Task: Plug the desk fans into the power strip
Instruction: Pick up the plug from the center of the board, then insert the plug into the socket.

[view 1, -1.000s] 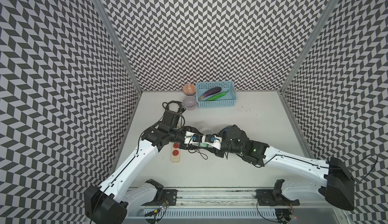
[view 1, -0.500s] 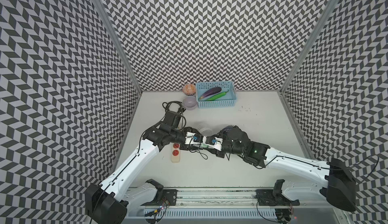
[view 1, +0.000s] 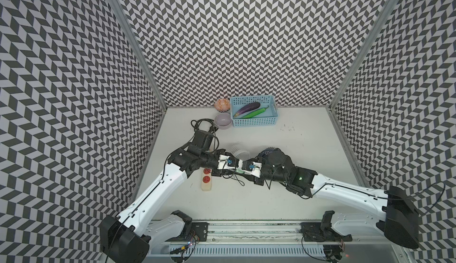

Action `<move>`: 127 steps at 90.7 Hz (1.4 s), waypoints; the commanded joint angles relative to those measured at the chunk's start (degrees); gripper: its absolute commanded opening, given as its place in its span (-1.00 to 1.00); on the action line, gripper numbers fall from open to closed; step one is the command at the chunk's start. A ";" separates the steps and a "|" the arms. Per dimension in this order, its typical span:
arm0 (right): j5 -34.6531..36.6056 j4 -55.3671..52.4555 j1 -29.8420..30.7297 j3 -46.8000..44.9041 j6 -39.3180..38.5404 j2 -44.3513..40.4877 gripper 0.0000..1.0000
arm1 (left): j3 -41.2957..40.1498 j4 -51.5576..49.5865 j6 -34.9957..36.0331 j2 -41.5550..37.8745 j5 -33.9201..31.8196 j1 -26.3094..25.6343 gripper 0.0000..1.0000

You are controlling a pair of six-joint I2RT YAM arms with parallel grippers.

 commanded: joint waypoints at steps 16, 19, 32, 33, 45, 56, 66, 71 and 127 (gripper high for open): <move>4.11 0.11 1.50 1.01 -3.96 -4.24 0.57 | -0.41 -1.13 -0.58 -0.68 -5.57 1.98 -1.00; 5.18 -0.45 1.47 0.01 -4.42 -5.19 0.65 | -0.71 -1.23 -0.60 -0.99 -5.26 2.44 -1.00; 10.21 -0.89 1.05 -5.97 -6.97 -10.83 1.00 | -3.10 -2.21 0.09 -2.14 -5.34 3.80 -1.00; 10.44 -0.92 0.97 -6.36 -7.08 -11.36 1.00 | -3.28 -2.36 0.22 -2.25 -5.39 3.91 -1.00; 10.94 -2.56 -2.82 -9.75 -6.67 -16.26 0.99 | -5.54 -4.23 1.70 -3.17 -7.08 4.73 -1.00; 9.90 -2.94 -8.40 -12.71 -5.17 -20.85 0.99 | -6.28 -6.30 2.77 -4.06 -8.55 6.86 -1.00; 9.36 -3.20 -13.33 -15.53 -4.89 -24.55 0.99 | -5.96 -10.72 3.97 -4.46 -9.65 7.57 -1.00; 9.20 -3.67 -15.36 -16.96 -5.19 -26.13 0.99 | -5.71 -14.03 4.66 -4.48 -10.12 7.58 -1.00; 8.91 -1.23 -22.26 -29.03 -5.54 -37.46 0.99 | -7.50 -26.85 16.37 -0.95 -30.28 15.39 -1.00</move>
